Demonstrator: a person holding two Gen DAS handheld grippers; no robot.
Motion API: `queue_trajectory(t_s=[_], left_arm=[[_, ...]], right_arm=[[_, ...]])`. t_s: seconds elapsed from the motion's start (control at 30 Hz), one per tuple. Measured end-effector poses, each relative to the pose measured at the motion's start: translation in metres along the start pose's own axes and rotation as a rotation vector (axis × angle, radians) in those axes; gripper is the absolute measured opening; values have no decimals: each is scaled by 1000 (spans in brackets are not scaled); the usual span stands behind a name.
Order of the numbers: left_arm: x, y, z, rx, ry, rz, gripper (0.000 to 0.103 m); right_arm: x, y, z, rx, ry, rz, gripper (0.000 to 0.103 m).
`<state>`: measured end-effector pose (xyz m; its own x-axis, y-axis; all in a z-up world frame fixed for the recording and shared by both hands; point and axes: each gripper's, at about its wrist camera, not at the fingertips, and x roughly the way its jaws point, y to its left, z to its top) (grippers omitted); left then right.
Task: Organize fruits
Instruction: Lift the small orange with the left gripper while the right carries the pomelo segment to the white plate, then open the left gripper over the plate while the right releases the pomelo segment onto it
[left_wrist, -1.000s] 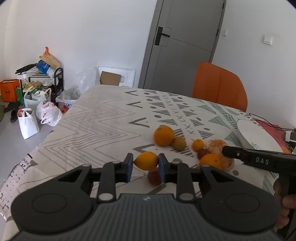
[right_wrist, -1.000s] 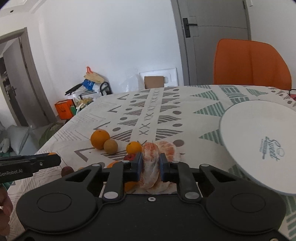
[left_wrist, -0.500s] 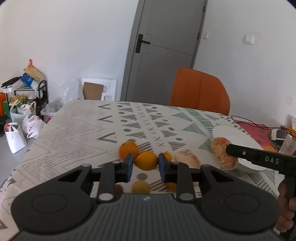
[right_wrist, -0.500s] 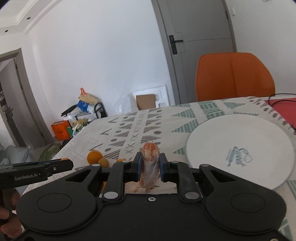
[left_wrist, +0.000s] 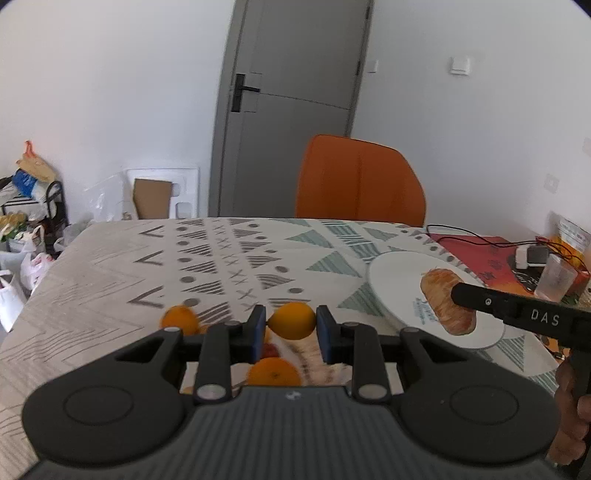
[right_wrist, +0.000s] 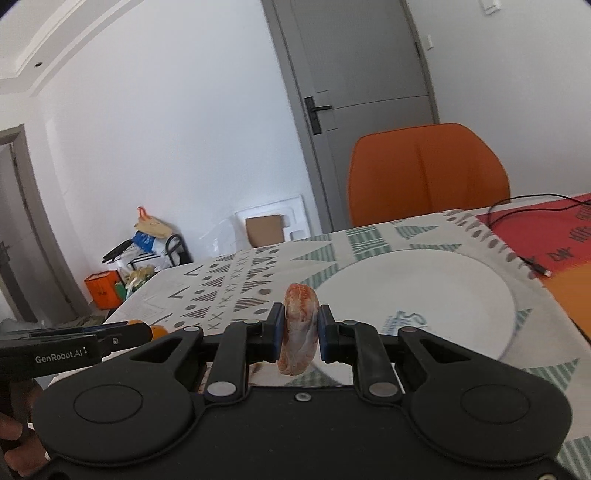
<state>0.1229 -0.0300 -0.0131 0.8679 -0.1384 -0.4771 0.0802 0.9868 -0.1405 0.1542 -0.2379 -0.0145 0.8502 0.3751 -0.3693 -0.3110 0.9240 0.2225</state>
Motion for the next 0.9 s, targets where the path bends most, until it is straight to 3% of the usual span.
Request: queue_trajectory(t_s=[0.43, 0.9], left_arm=[[33, -46, 9, 62, 7, -54, 28], [73, -79, 13, 103, 40, -110, 28]], right_arm=[[-13, -46, 2, 47, -39, -55, 17], [3, -79, -6, 92, -11, -107, 17]])
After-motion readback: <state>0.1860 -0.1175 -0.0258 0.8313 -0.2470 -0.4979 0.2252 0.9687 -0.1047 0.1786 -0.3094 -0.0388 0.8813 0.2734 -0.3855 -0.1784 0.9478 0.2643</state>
